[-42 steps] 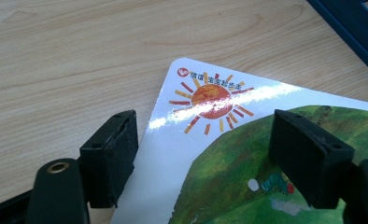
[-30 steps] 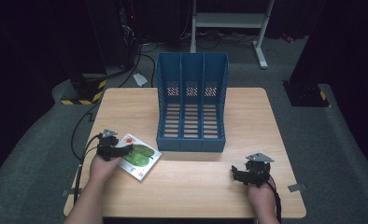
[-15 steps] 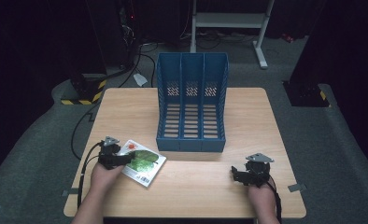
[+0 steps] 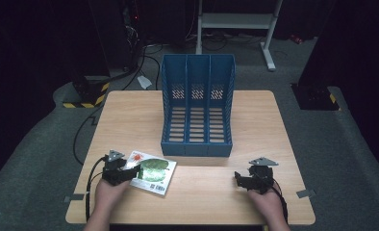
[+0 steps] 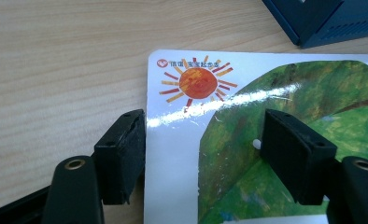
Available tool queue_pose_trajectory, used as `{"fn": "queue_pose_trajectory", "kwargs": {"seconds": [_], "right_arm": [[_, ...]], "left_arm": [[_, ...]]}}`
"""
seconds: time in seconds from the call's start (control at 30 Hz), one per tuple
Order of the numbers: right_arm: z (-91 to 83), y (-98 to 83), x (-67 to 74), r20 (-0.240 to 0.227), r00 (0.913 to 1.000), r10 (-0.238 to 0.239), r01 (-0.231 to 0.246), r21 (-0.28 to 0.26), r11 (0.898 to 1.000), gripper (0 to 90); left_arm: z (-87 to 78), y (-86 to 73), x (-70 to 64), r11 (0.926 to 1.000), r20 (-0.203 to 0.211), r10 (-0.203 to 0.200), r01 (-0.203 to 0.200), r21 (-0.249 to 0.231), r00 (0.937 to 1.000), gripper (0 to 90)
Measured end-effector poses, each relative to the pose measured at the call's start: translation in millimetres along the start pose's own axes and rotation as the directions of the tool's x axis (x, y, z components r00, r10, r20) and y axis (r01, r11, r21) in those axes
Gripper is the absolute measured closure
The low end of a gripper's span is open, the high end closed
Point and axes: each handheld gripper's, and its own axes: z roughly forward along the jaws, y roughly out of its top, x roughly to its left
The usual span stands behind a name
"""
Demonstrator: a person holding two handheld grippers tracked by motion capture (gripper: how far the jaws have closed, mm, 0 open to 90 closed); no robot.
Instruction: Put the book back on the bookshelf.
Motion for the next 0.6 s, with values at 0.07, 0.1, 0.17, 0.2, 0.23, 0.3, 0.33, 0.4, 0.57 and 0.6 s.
{"fn": "queue_pose_trajectory", "kwargs": {"seconds": [0.07,0.1,0.17,0.2,0.23,0.3,0.33,0.4,0.57,0.6], "right_arm": [[-3.3,2.9,5.4,-0.037,0.9992,-0.011,0.010,-0.035,0.999,14.0],[-4.6,3.3,7.3,-0.049,0.9987,-0.012,0.010,-0.046,0.999,14.1],[-6.5,4.0,11.8,-0.070,0.9974,-0.015,0.010,-0.066,0.998,14.0],[-6.7,4.2,14.1,-0.078,0.9968,-0.016,0.011,-0.065,0.998,14.0],[-6.3,4.8,17.0,-0.090,0.9956,-0.028,0.022,-0.066,0.998,14.0],[-5.7,5.7,23.9,-0.098,0.9942,-0.046,0.039,-0.068,0.997,14.5],[-5.4,6.0,26.6,-0.098,0.9939,-0.051,0.044,-0.068,0.997,14.5],[-5.4,6.3,33.1,-0.104,0.9929,-0.058,0.050,-0.074,0.996,15.6],[-6.3,5.3,53.9,-0.113,0.9899,-0.086,0.077,-0.083,0.994,19.7],[-6.1,5.2,57.9,-0.116,0.9898,-0.083,0.074,-0.079,0.994,20.1]], "left_arm": [[-1.3,-2.3,-2.3,1.0000,0.004,-0.003,0.003,-0.002,1.0000,31.4],[-2.2,-3.8,-5.6,1.0000,0.009,-0.002,0.002,-0.004,1.0000,31.5],[-2.5,-4.5,-6.9,1.0000,0.012,0.006,-0.006,-0.006,0.9999,32.3],[-2.8,-5.4,-8.6,0.9999,0.018,0.012,-0.012,-0.010,0.9998,32.6],[-3.0,-6.2,-10.1,0.9998,0.022,0.017,-0.017,-0.015,0.9996,33.5],[-2.4,-7.3,-11.9,0.9994,0.030,0.027,-0.026,-0.025,0.9992,33.8],[-2.0,-8.0,-13.4,0.9993,0.041,0.026,-0.025,-0.029,0.9988,33.9],[-2.2,-8.4,-16.8,0.9985,0.047,0.044,-0.043,-0.034,0.9979,35.1],[-8.8,-7.2,-25.5,0.9933,0.027,0.098,-0.096,-0.066,0.9949,36.7],[-11.8,-6.5,-24.2,0.9925,0.025,0.091,-0.088,-0.085,0.9956,36.3]]}}
